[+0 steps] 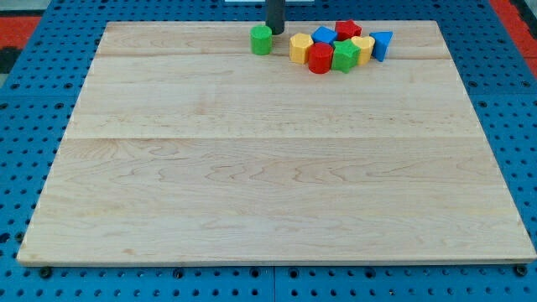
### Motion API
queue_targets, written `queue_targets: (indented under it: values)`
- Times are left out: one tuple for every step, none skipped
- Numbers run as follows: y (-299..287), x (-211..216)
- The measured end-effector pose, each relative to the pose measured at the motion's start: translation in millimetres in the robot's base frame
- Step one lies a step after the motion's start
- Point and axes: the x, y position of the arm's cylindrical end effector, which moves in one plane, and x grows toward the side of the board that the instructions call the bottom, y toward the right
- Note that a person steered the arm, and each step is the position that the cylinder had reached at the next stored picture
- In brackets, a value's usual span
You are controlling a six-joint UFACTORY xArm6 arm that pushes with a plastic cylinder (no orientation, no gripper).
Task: Move your arm towards the blue cube
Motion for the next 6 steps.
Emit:
queue_targets:
  values:
    - [-3.7,-3.6]
    - [-3.7,-3.6]
    - [-4.6,-3.6]
    - [-11.8,-0.9]
    - [-3.6,0.2]
    - [23.8,6.1]
